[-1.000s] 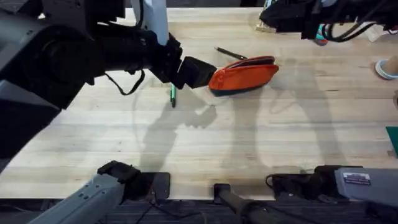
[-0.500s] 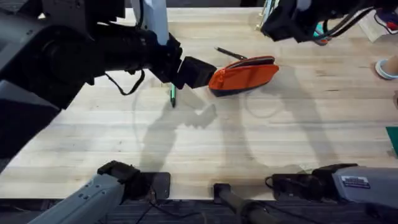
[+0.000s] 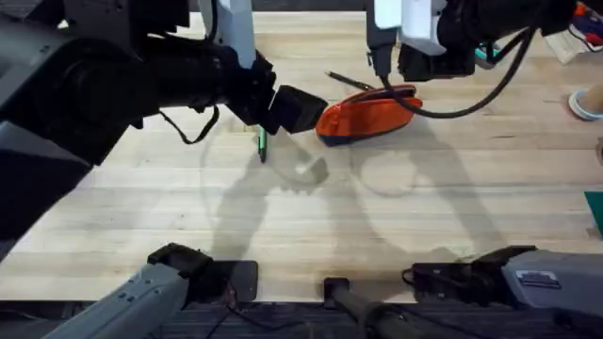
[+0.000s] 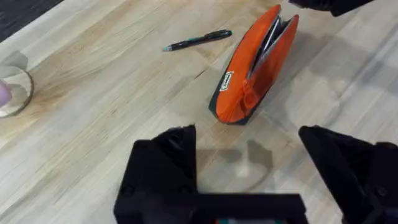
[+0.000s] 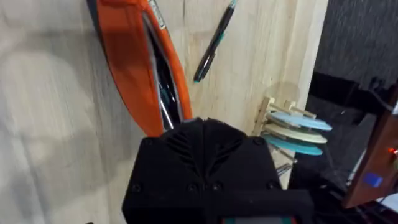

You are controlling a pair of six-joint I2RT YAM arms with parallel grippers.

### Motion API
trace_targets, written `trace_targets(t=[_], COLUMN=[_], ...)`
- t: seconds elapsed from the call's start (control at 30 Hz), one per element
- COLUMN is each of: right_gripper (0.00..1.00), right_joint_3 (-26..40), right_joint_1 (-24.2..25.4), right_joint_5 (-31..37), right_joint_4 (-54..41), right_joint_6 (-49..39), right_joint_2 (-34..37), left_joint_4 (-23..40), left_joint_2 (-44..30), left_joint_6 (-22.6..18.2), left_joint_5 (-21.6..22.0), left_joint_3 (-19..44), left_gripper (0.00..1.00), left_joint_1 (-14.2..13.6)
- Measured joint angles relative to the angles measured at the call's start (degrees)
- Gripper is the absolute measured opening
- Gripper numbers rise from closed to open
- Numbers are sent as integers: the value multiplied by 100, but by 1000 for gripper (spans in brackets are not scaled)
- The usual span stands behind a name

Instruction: Unzip the bag, pick up the pens from the table one at a time and place them inside, then zip the bag closed.

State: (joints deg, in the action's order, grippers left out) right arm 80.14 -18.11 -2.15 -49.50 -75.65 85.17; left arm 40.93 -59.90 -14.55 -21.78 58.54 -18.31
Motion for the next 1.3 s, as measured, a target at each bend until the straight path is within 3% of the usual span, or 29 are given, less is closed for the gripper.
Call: trace_targets(t=[0.2,1.3], right_gripper=[30,30], right_joint_3=[1,2], right_joint_1=[0,0], right_joint_5=[59,43], right_joint_4=[-30,-131], right_joint_6=[-434,-458], right_joint_2=[207,1464], left_joint_4=[0,0], left_joint_2=[0,0], left_joint_6=[0,0], left_joint_5=[4,20], left_joint_3=[0,0], left_gripper=[993,993], left_joint_1=[0,0])
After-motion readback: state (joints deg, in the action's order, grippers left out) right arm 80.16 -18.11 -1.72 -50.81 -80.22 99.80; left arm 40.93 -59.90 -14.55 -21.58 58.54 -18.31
